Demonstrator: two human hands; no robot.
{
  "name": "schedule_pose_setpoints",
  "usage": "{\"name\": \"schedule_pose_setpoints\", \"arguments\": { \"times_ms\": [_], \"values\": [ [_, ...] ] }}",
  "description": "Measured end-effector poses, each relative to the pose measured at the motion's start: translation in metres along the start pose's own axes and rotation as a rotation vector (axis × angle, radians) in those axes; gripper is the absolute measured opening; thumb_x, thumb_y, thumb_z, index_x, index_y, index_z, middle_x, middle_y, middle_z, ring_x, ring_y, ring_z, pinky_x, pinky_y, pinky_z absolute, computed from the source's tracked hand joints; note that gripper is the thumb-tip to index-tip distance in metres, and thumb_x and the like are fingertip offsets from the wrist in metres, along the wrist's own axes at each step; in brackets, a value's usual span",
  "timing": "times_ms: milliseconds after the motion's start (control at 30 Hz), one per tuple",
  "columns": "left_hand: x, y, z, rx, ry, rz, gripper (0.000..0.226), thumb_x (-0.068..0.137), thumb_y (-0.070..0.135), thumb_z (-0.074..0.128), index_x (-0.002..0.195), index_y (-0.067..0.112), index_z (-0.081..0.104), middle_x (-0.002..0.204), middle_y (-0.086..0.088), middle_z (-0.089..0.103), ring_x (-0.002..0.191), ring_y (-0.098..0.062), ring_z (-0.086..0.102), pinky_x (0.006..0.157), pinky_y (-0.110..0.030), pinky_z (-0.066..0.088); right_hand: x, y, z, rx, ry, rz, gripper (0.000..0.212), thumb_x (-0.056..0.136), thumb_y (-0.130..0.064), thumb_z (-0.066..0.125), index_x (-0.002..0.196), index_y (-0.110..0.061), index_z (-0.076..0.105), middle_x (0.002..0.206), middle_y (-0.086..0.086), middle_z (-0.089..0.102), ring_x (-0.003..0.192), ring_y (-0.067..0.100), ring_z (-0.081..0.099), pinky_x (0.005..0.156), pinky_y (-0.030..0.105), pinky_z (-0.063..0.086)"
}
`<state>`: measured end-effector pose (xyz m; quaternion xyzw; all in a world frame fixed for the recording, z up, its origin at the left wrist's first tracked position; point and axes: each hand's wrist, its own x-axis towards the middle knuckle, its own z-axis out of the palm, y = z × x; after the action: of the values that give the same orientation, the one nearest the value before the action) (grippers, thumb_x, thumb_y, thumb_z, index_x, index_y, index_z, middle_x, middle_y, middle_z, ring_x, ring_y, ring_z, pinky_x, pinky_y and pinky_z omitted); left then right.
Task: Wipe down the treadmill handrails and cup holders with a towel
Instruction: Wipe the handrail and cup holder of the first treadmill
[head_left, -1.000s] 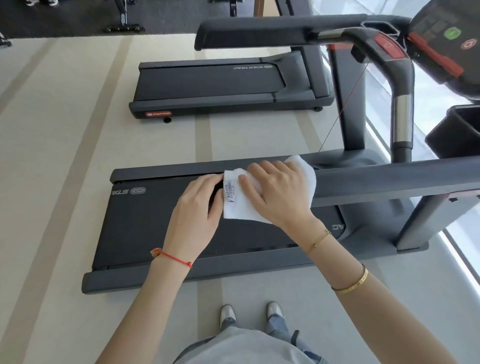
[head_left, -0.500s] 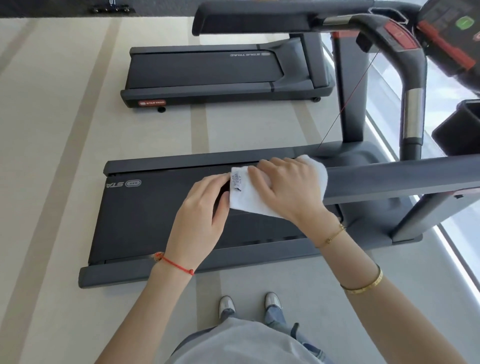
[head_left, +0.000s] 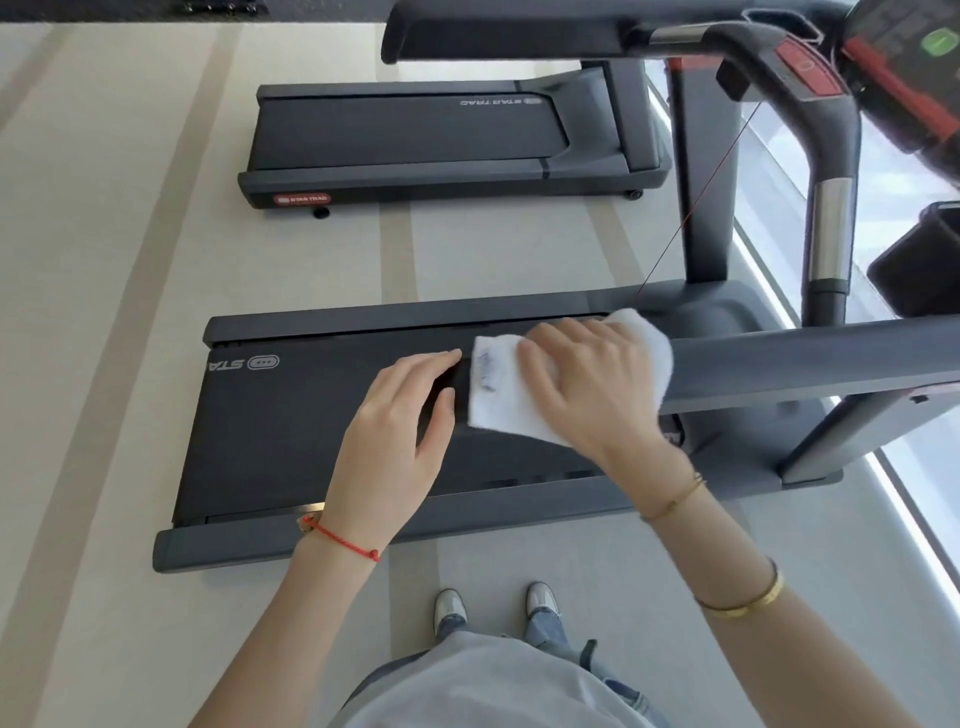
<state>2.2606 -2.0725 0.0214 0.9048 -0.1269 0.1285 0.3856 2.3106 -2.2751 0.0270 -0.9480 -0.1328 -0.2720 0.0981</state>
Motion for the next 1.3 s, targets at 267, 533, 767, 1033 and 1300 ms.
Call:
{"name": "schedule_pose_setpoints", "arguments": {
  "times_ms": [267, 533, 767, 1033, 1300],
  "values": [
    [0.000, 0.002, 0.001, -0.025, 0.018, -0.025, 0.033, 0.101, 0.019, 0.048, 0.131, 0.015, 0.061, 0.127, 0.007, 0.061, 0.121, -0.011, 0.055, 0.105, -0.026, 0.045, -0.009, 0.044, -0.016, -0.001, 0.074, -0.084, 0.029, 0.093, -0.017, 0.045, 0.069, -0.013, 0.061, 0.062, 0.001, 0.054, 0.058, 0.026, 0.048, 0.061, 0.038, 0.039],
    [0.000, 0.001, 0.000, -0.020, 0.012, -0.011, 0.030, 0.101, 0.016, 0.050, 0.129, 0.014, 0.061, 0.125, 0.007, 0.061, 0.118, -0.011, 0.056, 0.101, -0.024, 0.046, 0.008, 0.002, 0.005, -0.062, 0.011, -0.021, 0.033, 0.085, -0.025, 0.040, 0.053, -0.020, 0.037, 0.048, -0.005, 0.037, 0.046, 0.022, 0.032, 0.052, 0.032, 0.024],
    [0.001, 0.002, 0.000, -0.008, 0.019, -0.014, 0.031, 0.101, 0.017, 0.048, 0.129, 0.014, 0.061, 0.124, 0.007, 0.061, 0.117, -0.011, 0.056, 0.102, -0.022, 0.044, -0.009, 0.025, -0.008, 0.075, 0.068, -0.198, 0.034, 0.100, -0.028, 0.042, 0.089, -0.014, 0.071, 0.076, -0.001, 0.066, 0.067, 0.022, 0.056, 0.066, 0.035, 0.044],
    [0.002, 0.003, 0.000, 0.024, 0.017, -0.011, 0.030, 0.100, 0.015, 0.050, 0.128, 0.014, 0.062, 0.123, 0.006, 0.062, 0.116, -0.012, 0.057, 0.101, -0.021, 0.044, -0.005, 0.010, 0.000, 0.047, 0.124, 0.027, 0.036, 0.096, -0.024, 0.042, 0.064, -0.017, 0.059, 0.059, -0.002, 0.053, 0.056, 0.021, 0.044, 0.060, 0.037, 0.037],
    [0.008, 0.018, 0.006, 0.094, 0.032, 0.027, 0.025, 0.098, 0.012, 0.055, 0.121, 0.013, 0.064, 0.118, 0.004, 0.064, 0.112, -0.013, 0.057, 0.098, -0.027, 0.046, -0.009, 0.013, 0.000, 0.063, 0.123, -0.090, 0.039, 0.102, -0.032, 0.039, 0.079, -0.015, 0.067, 0.065, -0.001, 0.057, 0.061, 0.022, 0.048, 0.063, 0.035, 0.040]
  ]
}}
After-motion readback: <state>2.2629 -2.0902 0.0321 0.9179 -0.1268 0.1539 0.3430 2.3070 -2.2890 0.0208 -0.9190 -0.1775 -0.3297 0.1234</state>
